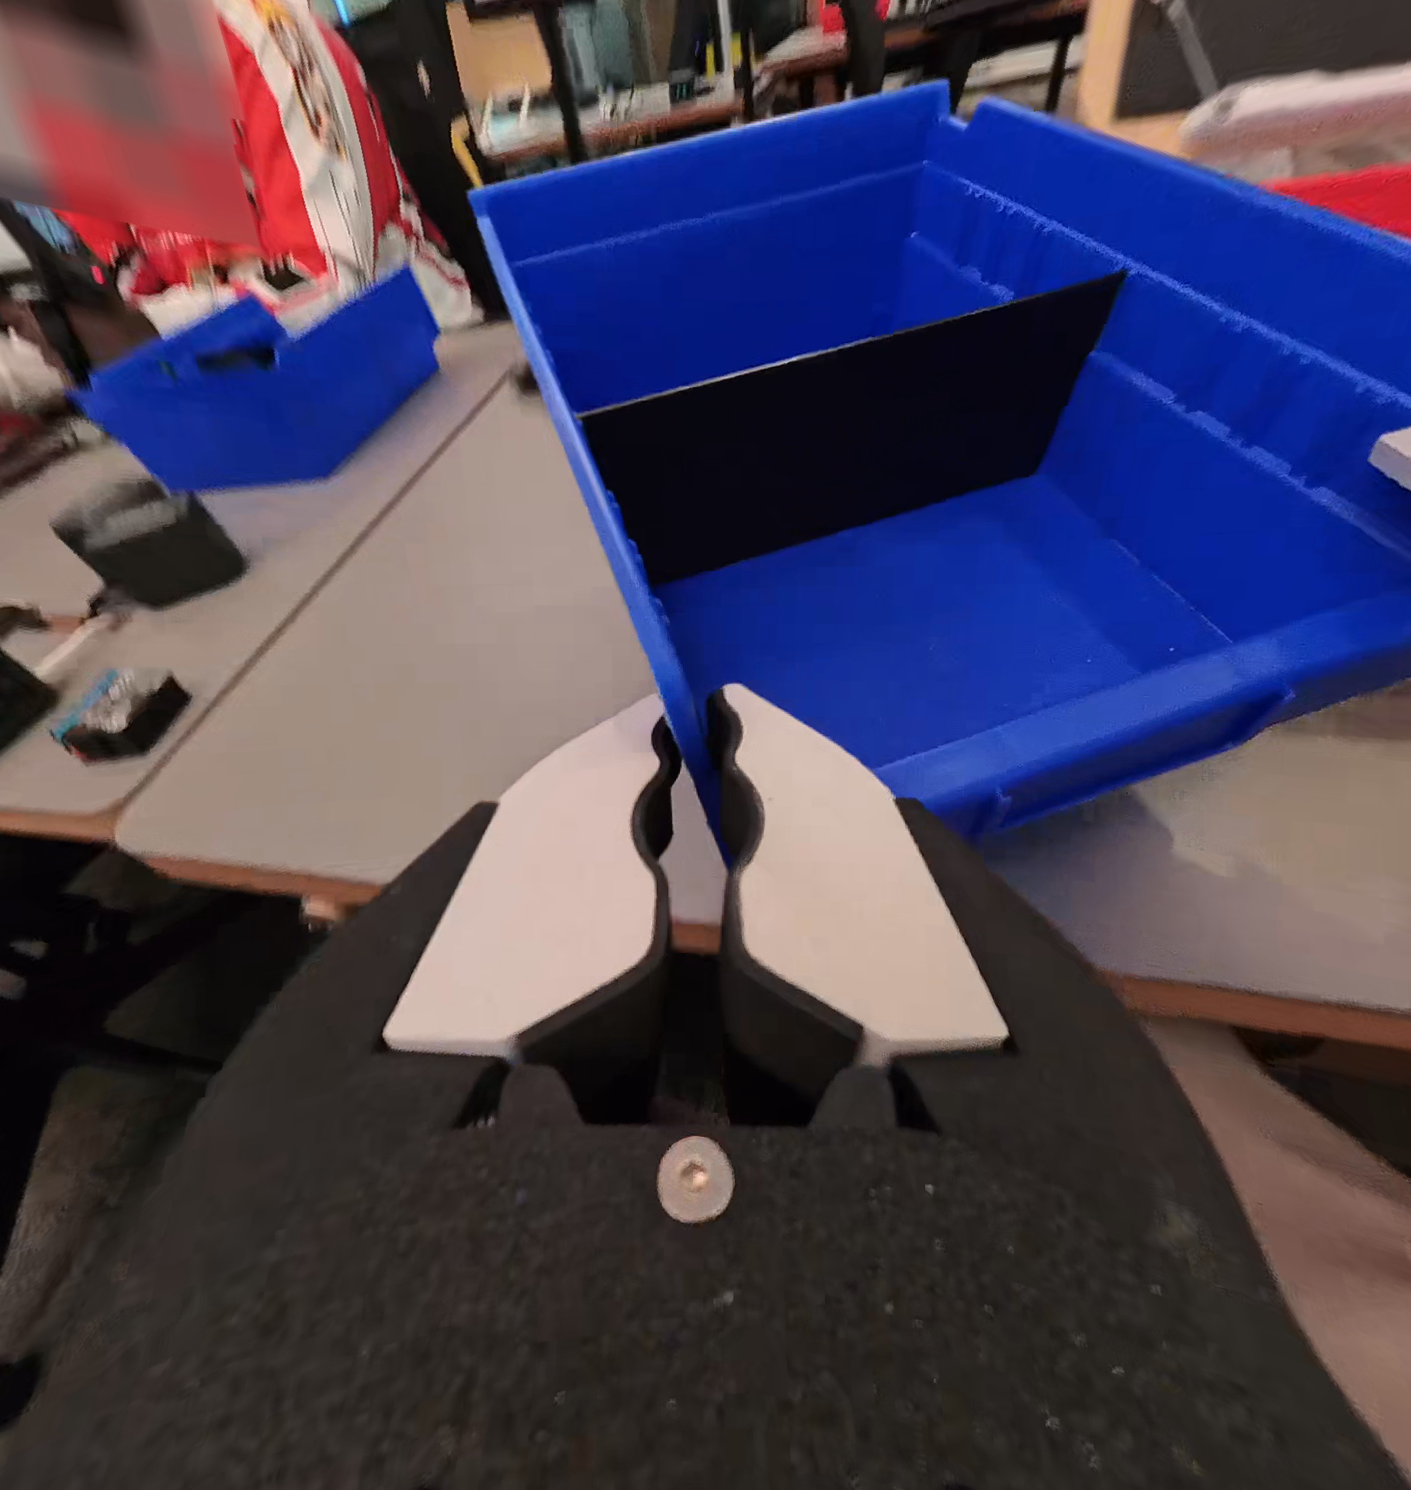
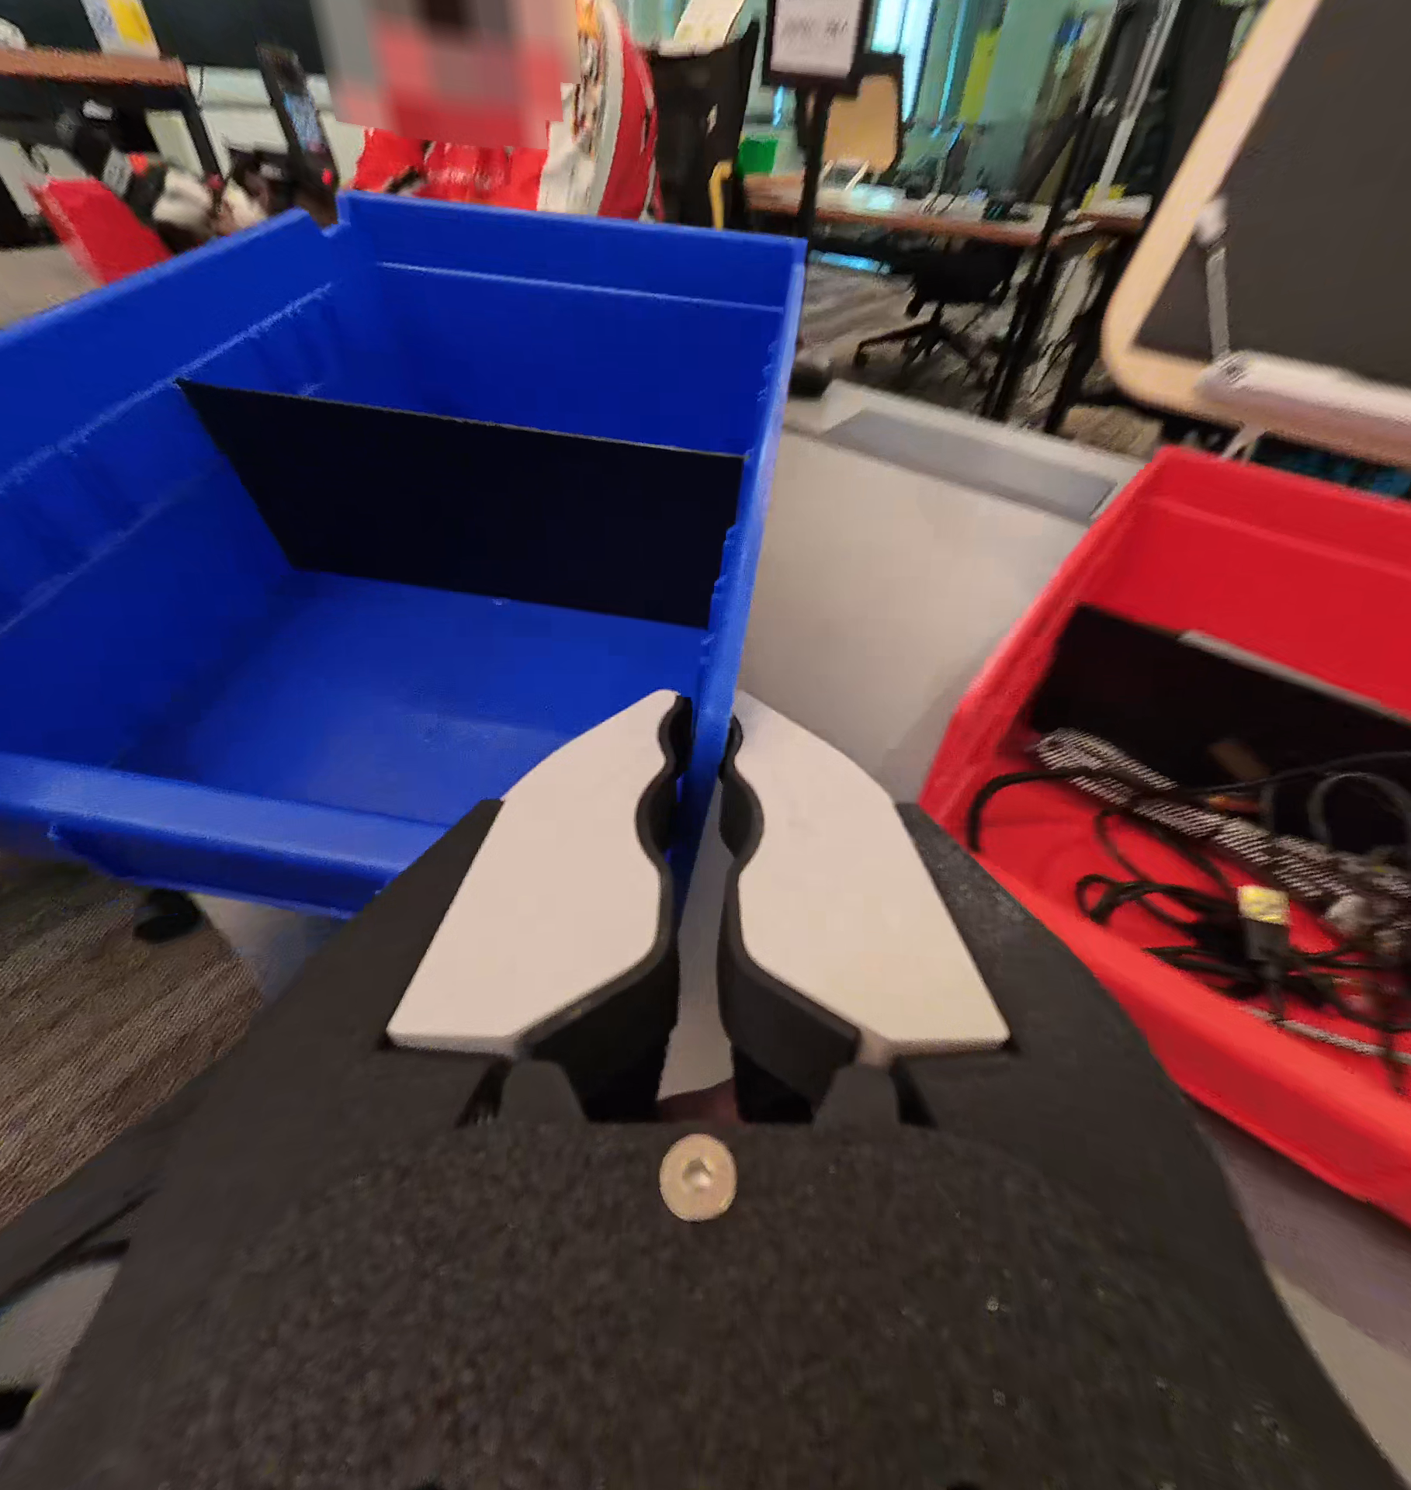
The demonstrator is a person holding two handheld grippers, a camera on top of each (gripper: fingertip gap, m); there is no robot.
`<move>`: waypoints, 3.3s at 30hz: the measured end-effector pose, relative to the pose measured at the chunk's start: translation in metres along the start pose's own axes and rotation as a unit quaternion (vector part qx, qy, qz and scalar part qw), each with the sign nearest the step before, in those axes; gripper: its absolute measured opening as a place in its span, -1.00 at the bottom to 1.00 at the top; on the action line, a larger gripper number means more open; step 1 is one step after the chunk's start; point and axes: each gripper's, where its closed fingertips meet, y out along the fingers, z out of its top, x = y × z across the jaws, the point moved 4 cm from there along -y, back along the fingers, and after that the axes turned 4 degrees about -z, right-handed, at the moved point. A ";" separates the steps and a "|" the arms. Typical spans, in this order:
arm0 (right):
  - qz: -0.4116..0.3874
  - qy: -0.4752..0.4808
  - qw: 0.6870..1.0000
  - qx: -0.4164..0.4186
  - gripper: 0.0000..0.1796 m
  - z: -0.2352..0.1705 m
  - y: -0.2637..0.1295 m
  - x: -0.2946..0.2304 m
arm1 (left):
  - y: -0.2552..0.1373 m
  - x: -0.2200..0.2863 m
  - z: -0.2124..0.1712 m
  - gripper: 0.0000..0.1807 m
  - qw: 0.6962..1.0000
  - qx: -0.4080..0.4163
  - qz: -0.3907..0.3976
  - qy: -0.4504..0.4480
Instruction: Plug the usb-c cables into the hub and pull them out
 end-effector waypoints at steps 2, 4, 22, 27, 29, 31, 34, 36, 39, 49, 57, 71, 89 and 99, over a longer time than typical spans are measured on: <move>-0.021 0.000 1.000 0.020 -0.95 0.021 -0.009 0.022 | 0.004 0.014 0.028 -0.94 0.999 0.032 -0.009 0.011; -0.053 -0.007 0.998 0.040 -0.95 0.043 -0.024 0.051 | 0.013 0.035 0.053 -0.94 0.998 0.059 -0.023 0.023; -0.325 0.121 0.935 -0.070 -0.97 -0.069 -0.216 0.424 | 0.086 0.467 0.106 -0.92 0.940 0.055 -0.310 0.133; -0.323 0.137 0.931 -0.101 -0.97 -0.106 -0.222 0.454 | 0.099 0.508 0.074 -0.92 0.938 0.023 -0.326 0.116; -0.324 0.142 0.930 -0.099 -0.97 -0.109 -0.220 0.462 | 0.099 0.513 0.071 -0.91 0.937 0.025 -0.323 0.127; -0.323 0.158 0.928 -0.097 -0.97 -0.113 -0.216 0.468 | 0.103 0.517 0.062 -0.89 0.933 -0.006 -0.341 0.116; -0.328 0.144 0.924 -0.136 -0.95 -0.125 -0.207 0.470 | 0.109 0.521 0.052 -0.74 0.920 -0.036 -0.377 0.103; -0.338 0.138 0.921 -0.134 -0.94 -0.125 -0.206 0.470 | 0.107 0.523 0.052 -0.62 0.908 -0.058 -0.397 0.119; -0.341 0.149 0.919 -0.129 -0.93 -0.125 -0.206 0.471 | 0.099 0.523 0.053 -0.50 0.887 -0.088 -0.433 0.132; -0.436 0.010 0.897 -0.071 -0.63 -0.062 -0.228 0.439 | 0.055 0.365 0.057 -0.62 0.888 0.001 -0.458 0.042; -0.126 0.078 0.988 -0.031 -0.60 -0.033 -0.111 0.263 | 0.113 0.199 0.072 -0.59 0.959 0.070 -0.273 -0.027; -0.250 0.105 0.953 -0.134 -0.86 -0.071 -0.029 0.233 | 0.180 0.227 0.033 -0.87 0.951 -0.071 -0.298 0.042; -0.188 0.069 0.977 -0.079 -0.96 -0.019 0.100 0.059 | 0.201 0.006 0.035 -0.97 0.987 -0.078 -0.144 0.001; -0.111 0.083 0.986 -0.097 -0.87 -0.022 0.144 -0.007 | 0.228 -0.069 0.006 -0.97 0.982 -0.098 -0.150 -0.060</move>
